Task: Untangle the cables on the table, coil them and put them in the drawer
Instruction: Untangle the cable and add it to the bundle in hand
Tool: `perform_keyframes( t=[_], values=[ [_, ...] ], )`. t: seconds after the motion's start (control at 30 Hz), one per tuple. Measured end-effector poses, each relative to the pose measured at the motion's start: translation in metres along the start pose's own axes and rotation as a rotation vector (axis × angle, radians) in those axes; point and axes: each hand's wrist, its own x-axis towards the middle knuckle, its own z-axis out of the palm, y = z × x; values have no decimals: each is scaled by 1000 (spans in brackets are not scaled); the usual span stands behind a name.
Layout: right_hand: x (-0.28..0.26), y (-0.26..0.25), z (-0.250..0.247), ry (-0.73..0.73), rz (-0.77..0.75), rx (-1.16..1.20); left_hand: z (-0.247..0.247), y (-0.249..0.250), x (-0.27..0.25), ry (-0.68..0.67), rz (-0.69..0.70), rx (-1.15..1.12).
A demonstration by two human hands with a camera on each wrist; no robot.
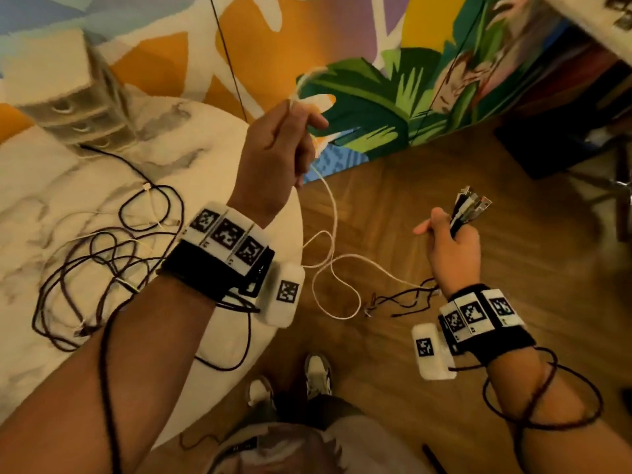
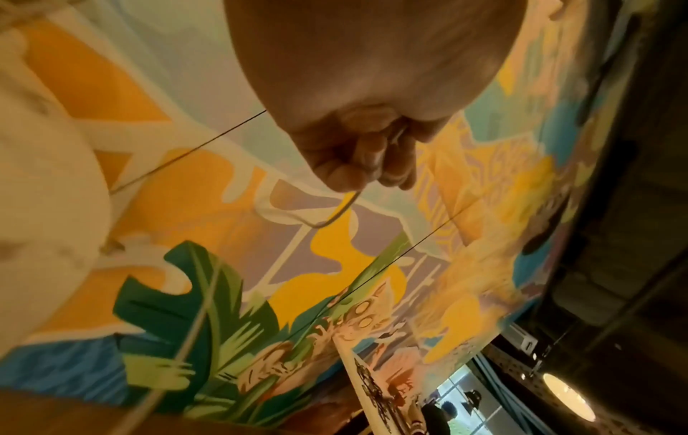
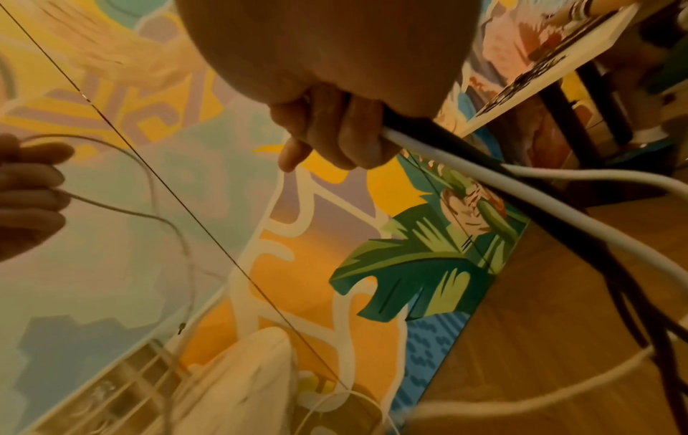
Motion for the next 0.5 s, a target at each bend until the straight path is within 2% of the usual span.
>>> perform_keyframes(
  t=[0.07,0.1,0.2,0.23,0.3,0.4,0.5],
  values=[
    [4,5,-11,31,-16,-27,6,-7,-1,-55,-26,-65],
    [6,6,-14,40,-20,-41,10,-18,-5,-116,-83,-43],
    [10,8,-20,51,-15,-78,18,-65,-25,-384,-331,205],
    [11,8,-21,52,-14,-87,19,-78,-29,-443,-357,317],
    [13,10,-24,58,-13,-98,18,-94,-30,-418,-301,472],
    [14,12,-31,58,1,-122,21,-103,-21,-356,-238,494],
    [13,11,-38,52,12,-163,30,-116,-12,-378,-302,437]
  ],
)
